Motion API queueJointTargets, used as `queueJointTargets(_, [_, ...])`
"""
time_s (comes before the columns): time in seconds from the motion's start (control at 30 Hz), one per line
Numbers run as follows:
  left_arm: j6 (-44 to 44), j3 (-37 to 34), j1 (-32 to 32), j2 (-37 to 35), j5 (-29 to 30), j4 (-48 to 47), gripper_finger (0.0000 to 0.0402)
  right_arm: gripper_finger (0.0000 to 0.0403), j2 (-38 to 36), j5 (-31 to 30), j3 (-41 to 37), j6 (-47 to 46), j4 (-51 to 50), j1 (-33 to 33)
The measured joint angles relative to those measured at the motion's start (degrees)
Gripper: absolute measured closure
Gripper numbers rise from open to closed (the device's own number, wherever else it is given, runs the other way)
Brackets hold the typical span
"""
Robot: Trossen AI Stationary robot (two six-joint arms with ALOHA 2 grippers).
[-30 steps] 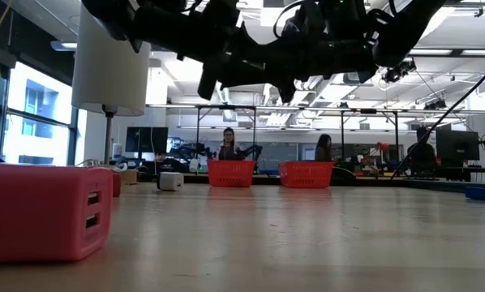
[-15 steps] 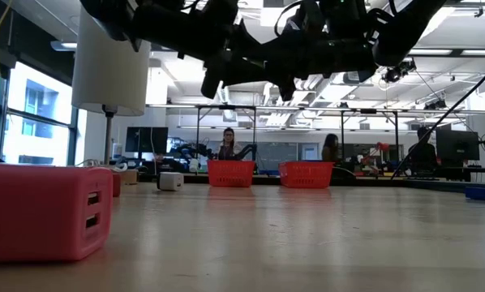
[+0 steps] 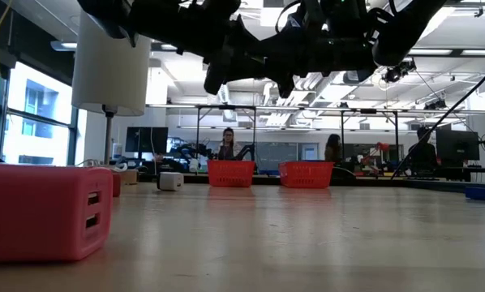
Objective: Pick & Place Office items
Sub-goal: Put the green charger adapter into the right red bin
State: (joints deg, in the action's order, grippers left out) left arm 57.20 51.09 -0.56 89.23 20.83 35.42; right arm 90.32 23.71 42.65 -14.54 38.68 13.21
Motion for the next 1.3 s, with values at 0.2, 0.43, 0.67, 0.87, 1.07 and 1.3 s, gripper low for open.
queueJointTargets(0.2, [2.6, 0.0, 0.7, 0.0, 0.6, 0.1, 0.0164, 0.0270, 0.1, 0.2, 0.0, 0.0, 0.0, 0.0])
queueJointTargets(0.43, [6.1, 0.0, 1.5, 0.0, 0.7, 0.1, 0.0164, 0.0270, 0.1, 0.6, -0.1, 0.0, 0.0, -0.1])
queueJointTargets(0.67, [8.2, 0.0, 1.6, 0.0, 0.6, 0.1, 0.0164, 0.0270, 0.1, 0.5, -0.1, 0.0, 0.0, -0.1])
queueJointTargets(0.87, [14.8, 0.1, 2.3, 0.0, 0.6, 0.1, 0.0164, 0.0271, 0.1, 0.7, -0.1, 0.1, 0.1, -0.2])
queueJointTargets(1.07, [18.4, 0.1, 3.3, -0.1, 0.8, 0.1, 0.0164, 0.0271, 0.1, 1.0, -0.2, 0.1, 0.1, -0.2])
queueJointTargets(1.3, [19.1, 0.1, 3.7, -0.1, 0.6, 0.2, 0.0164, 0.0271, 0.1, 0.9, -0.2, 0.0, 0.1, -0.2])
